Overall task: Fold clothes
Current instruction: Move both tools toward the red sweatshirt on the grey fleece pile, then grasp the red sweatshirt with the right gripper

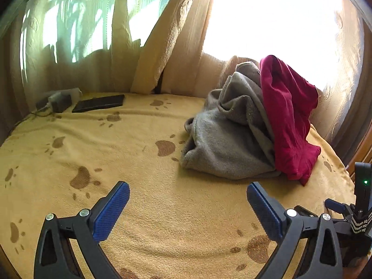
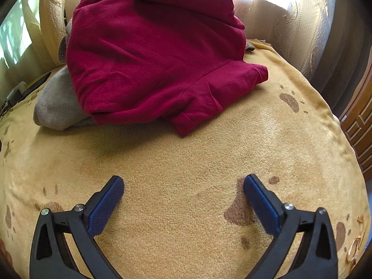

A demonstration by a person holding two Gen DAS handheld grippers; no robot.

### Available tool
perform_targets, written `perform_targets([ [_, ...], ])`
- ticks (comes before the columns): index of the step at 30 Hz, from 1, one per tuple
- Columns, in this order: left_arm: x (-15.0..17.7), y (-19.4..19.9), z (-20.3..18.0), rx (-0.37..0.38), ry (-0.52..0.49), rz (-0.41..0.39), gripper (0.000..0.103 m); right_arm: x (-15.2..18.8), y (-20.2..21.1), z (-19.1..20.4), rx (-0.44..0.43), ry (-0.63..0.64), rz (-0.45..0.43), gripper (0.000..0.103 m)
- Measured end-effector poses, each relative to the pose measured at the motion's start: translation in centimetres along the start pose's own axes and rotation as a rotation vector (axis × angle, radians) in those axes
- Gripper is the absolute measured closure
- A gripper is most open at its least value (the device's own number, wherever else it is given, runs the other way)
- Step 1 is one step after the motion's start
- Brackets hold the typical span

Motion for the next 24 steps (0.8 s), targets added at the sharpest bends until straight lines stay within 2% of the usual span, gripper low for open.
perform_targets([
  [3,1.2,0.1,0.6,0.062,0.096,0.101,0.0,0.4,1.3,-0.8,-0.032,-0.031,-0.035,0.0],
  [7,3.2,-0.2,0.8,0.075,0.179,0.235,0.0,-1.2,5.2,-3.4,-0.123,-0.159,-0.213,0.0],
  [11,3.9,0.0,0.6,0.066,0.193,0.244,0.0,-5.8,7.1,-4.5,-0.096,-0.134,-0.358,0.0],
  [13,3.8,0.2,0.6,0.06,0.188,0.228,0.0,-7.7,6.3,-6.0,-0.048,-0.099,-0.4,0.0],
  [14,3.7,0.3,0.6,0.05,0.182,0.217,0.0,-8.7,5.9,-7.0,-0.051,-0.109,-0.41,0.0],
  [19,3.6,0.2,0.8,0.015,0.174,0.205,0.0,-14.9,4.2,-11.6,-0.185,-0.307,-0.455,0.005],
  [20,3.6,0.1,0.8,0.012,0.175,0.211,0.0,-16.2,3.6,-12.2,-0.227,-0.341,-0.46,0.009],
  [21,3.6,-0.1,0.9,0.007,0.172,0.214,0.0,-17.5,3.0,-12.6,-0.276,-0.364,-0.458,0.025],
  [23,3.7,-0.4,1.0,-0.004,0.166,0.22,0.0,-19.6,1.8,-12.7,-0.354,-0.39,-0.437,0.049],
  [24,3.7,-0.5,1.0,-0.008,0.162,0.221,0.0,-20.6,1.3,-12.5,-0.376,-0.392,-0.429,0.049],
])
Point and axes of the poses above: each gripper's, at about its wrist camera, not at the fingertips, and y roughly against the way its jaws point, z to its left, x to its underside, the point moved 2 cm from there along -y, roughly the way its jaws point, and after that the axes turned 3 degrees about -z, right-handed, at the moved point
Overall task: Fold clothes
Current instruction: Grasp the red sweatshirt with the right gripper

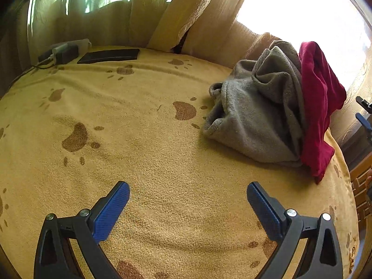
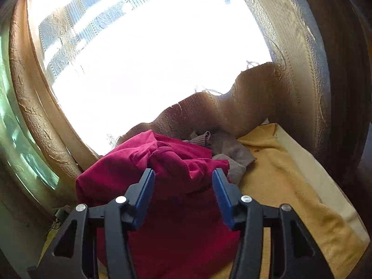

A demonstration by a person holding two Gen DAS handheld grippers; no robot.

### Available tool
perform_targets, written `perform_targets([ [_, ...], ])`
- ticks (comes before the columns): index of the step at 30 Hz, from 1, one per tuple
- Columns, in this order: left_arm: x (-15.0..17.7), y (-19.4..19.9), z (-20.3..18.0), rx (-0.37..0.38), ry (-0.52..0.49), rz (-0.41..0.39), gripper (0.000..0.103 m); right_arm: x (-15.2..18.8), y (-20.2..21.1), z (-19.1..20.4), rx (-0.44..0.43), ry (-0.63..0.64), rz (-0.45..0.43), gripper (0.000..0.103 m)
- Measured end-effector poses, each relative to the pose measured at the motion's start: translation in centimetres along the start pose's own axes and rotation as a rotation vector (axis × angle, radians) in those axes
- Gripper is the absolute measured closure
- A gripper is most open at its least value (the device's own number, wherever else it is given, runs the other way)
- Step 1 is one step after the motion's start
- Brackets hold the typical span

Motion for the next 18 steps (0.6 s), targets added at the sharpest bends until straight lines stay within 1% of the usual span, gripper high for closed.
perform_targets([
  [3,0.2,-0.1,-0.1,0.002,-0.01,0.005,0.0,-0.6,-1.9,0.8,0.016,0.025,0.031,0.049],
  [4,0.2,-0.1,-0.2,0.003,-0.015,0.006,0.0,-0.7,-2.5,1.0,0.027,0.026,0.045,0.047],
  [5,0.3,-0.2,-0.3,0.001,-0.024,0.006,0.0,-0.7,-3.2,0.9,0.035,0.02,0.06,0.04],
  [6,0.3,-0.2,-0.4,-0.003,-0.033,0.007,0.0,-0.6,-4.0,0.6,0.038,0.005,0.078,0.037],
  [8,0.5,-0.2,-0.7,-0.005,-0.045,0.012,0.0,-0.5,-5.5,-0.1,0.045,-0.025,0.115,0.036],
  [9,0.6,-0.3,-0.7,-0.003,-0.049,0.016,0.0,-0.4,-6.2,-0.4,0.049,-0.04,0.133,0.037],
  [10,0.6,-0.3,-0.8,0.0,-0.051,0.022,0.0,-0.1,-6.8,-0.6,0.029,-0.061,0.16,0.04],
  [11,0.6,-0.4,-0.8,0.002,-0.049,0.028,0.0,0.5,-7.4,-0.8,-0.016,-0.09,0.196,0.058],
  [12,0.6,-0.5,-0.8,0.005,-0.045,0.033,0.0,0.9,-7.3,-0.9,-0.049,-0.112,0.209,0.077],
  [13,0.6,-0.6,-0.7,0.008,-0.041,0.036,0.0,1.2,-6.7,-0.8,-0.069,-0.129,0.197,0.08],
  [14,0.5,-0.8,-0.7,0.011,-0.037,0.038,0.0,1.1,-5.7,-0.7,-0.11,-0.155,0.176,0.083],
  [16,0.4,-0.9,-0.7,0.014,-0.028,0.035,0.0,0.5,-2.7,0.0,-0.239,-0.224,0.115,0.085],
  [17,0.4,-0.9,-0.6,0.016,-0.022,0.032,0.0,0.0,-1.0,0.6,-0.308,-0.242,0.083,0.085],
  [18,0.3,-0.9,-0.6,0.018,-0.018,0.027,0.0,-0.8,1.0,1.7,-0.369,-0.231,0.048,0.086],
])
Point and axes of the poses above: each gripper's, at about its wrist camera, not at the fingertips, and y roughly against the way its jaws point, z to its left, x to its underside, the point moved 2 cm from there along -y, roughly the way its jaws point, and after that the axes turned 3 degrees about -z, right-handed, at the moved point
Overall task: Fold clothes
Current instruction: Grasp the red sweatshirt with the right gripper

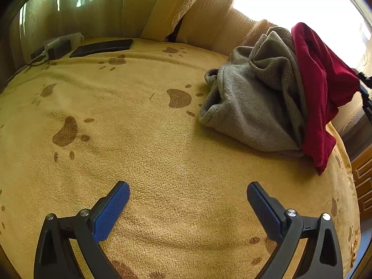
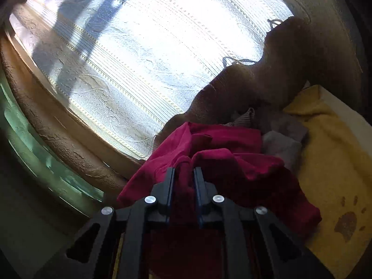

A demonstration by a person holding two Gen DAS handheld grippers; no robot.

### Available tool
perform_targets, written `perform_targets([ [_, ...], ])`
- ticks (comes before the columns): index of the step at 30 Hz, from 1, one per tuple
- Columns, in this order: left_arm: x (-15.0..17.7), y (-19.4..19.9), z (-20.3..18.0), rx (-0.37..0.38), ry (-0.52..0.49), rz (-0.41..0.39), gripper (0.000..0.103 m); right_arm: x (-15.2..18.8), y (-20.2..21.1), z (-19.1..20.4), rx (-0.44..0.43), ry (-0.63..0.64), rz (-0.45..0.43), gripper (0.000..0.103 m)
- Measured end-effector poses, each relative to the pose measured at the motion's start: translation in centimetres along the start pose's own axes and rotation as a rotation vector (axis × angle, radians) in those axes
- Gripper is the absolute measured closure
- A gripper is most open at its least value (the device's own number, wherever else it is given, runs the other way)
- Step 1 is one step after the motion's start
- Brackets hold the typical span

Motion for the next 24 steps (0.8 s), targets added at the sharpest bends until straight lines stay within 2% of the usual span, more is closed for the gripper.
perform_targets([
  [2,-0.1,0.4,0.1,0.004,0.011,-0.012,0.0,-0.6,3.3,4.8,-0.1,0.088,-0.055,0.087],
  [3,-0.1,0.6,0.3,0.009,0.02,-0.018,0.0,-0.7,5.1,7.4,-0.162,0.145,-0.085,0.096],
  [6,-0.5,1.2,0.8,0.02,0.051,-0.043,0.0,-0.2,10.2,15.0,-0.359,0.329,-0.145,0.096],
  [7,-0.6,1.5,1.1,0.019,0.062,-0.055,0.0,0.4,11.4,17.2,-0.386,0.407,-0.139,0.096],
  [8,-0.8,1.7,1.3,0.018,0.073,-0.067,0.0,1.1,12.2,18.8,-0.356,0.478,-0.142,0.096],
  [10,-0.9,2.1,1.7,0.012,0.089,-0.084,0.0,2.6,12.6,20.2,-0.22,0.579,-0.167,0.092],
  [11,-1.0,2.4,2.0,0.009,0.097,-0.091,0.0,3.3,12.5,19.9,-0.147,0.602,-0.169,0.071],
  [12,-1.1,2.6,2.2,0.01,0.103,-0.101,0.0,3.9,12.1,19.1,-0.07,0.61,-0.173,0.023],
  [13,-1.2,2.8,2.3,0.007,0.104,-0.112,0.0,4.4,11.4,17.7,0.013,0.601,-0.176,0.0],
  [16,-1.3,3.2,2.3,0.002,0.096,-0.133,0.0,6.5,8.9,12.4,0.206,0.545,-0.088,0.0],
  [18,-1.1,3.2,2.0,0.015,0.089,-0.125,0.0,8.4,7.8,8.9,0.268,0.518,-0.018,0.0],
  [21,-0.9,2.6,1.6,0.023,0.072,-0.1,0.0,10.4,6.1,4.5,0.287,0.435,0.065,0.0],
  [24,-0.8,2.1,1.5,0.015,0.063,-0.085,0.0,10.6,4.6,1.3,0.233,0.313,0.097,0.001],
])
Point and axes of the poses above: each gripper's, at about its wrist camera, not at the fingertips, and y roughly against the way its jaws point, z to its left, x to its underside, the point moved 2 cm from there along -y, roughly the way its jaws point, and after that the axes turned 3 degrees about -z, right-handed, at the moved point
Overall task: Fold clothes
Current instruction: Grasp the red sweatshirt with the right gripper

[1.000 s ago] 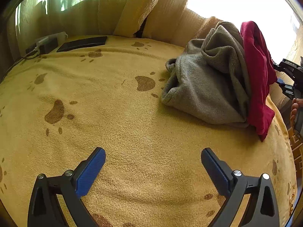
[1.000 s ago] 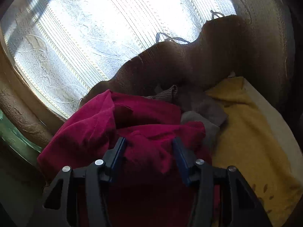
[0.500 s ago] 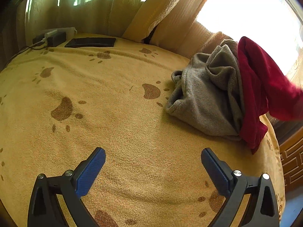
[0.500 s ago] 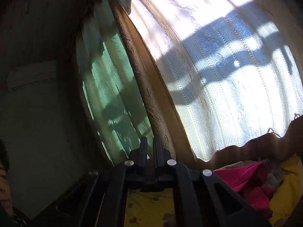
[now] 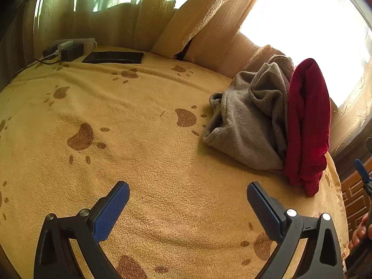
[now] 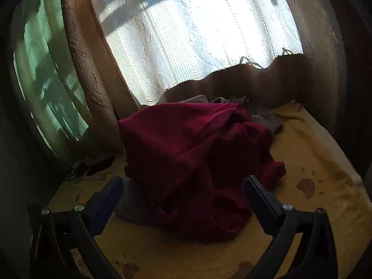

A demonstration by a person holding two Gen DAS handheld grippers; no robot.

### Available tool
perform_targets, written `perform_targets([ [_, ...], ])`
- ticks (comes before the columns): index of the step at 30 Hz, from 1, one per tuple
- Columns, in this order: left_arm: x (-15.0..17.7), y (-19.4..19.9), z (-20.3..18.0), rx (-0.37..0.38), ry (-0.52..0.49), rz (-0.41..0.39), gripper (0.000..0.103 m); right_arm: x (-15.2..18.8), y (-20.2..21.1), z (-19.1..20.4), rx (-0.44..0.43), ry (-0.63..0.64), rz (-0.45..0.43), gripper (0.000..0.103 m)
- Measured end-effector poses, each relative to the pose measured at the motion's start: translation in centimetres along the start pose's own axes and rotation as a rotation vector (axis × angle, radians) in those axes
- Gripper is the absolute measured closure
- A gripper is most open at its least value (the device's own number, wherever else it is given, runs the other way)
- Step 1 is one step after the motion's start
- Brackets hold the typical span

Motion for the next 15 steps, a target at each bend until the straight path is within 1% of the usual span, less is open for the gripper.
perform_targets([
  [1,0.0,-0.1,0.0,-0.005,-0.002,0.003,0.0,-0.1,-0.8,-0.5,-0.034,-0.033,0.008,0.001],
  [4,0.0,-0.5,0.4,-0.024,0.008,0.009,0.0,-1.0,-3.7,-1.1,-0.183,-0.151,0.046,0.003],
  [5,-0.1,-0.7,0.6,-0.031,0.012,0.011,0.0,-1.2,-4.6,-1.3,-0.202,-0.184,0.055,0.004],
  [6,0.0,-0.8,0.7,-0.036,0.014,0.013,0.0,-1.4,-5.6,-1.5,-0.2,-0.208,0.069,0.006],
  [7,0.0,-0.9,0.9,-0.04,0.017,0.018,0.0,-1.5,-6.7,-1.9,-0.175,-0.226,0.092,0.01],
  [8,0.0,-1.0,1.0,-0.043,0.018,0.024,0.0,-1.4,-7.8,-2.4,-0.134,-0.246,0.121,0.03],
  [9,0.1,-1.2,1.0,-0.044,0.017,0.032,0.0,-1.1,-9.0,-2.9,-0.11,-0.272,0.148,0.056],
  [10,0.1,-1.4,0.9,-0.041,0.015,0.041,0.0,-0.8,-9.9,-3.2,-0.119,-0.298,0.163,0.062],
  [11,0.2,-1.5,0.8,-0.037,0.009,0.049,0.0,-0.7,-10.6,-3.3,-0.144,-0.319,0.169,0.069],
  [12,0.2,-1.7,0.6,-0.037,0.002,0.053,0.0,-0.7,-11.1,-3.3,-0.17,-0.33,0.167,0.081],
  [13,0.3,-1.8,0.5,-0.039,-0.005,0.055,0.0,-1.1,-11.0,-2.9,-0.214,-0.332,0.146,0.087],
  [14,0.4,-1.8,0.3,-0.041,-0.013,0.057,0.0,-1.7,-10.4,-2.4,-0.277,-0.335,0.113,0.091],
  [15,0.4,-1.9,0.2,-0.041,-0.016,0.058,0.0,-2.5,-9.6,-1.8,-0.36,-0.344,0.073,0.091],
])
Point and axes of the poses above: each gripper's, at about its wrist camera, not at the fingertips, and y roughly against the way its jaws point, z to its left, x to its underside, the point moved 2 cm from there along -y, roughly the way its jaws point, and after that the axes turned 3 degrees about -z, right-handed, at the moved point
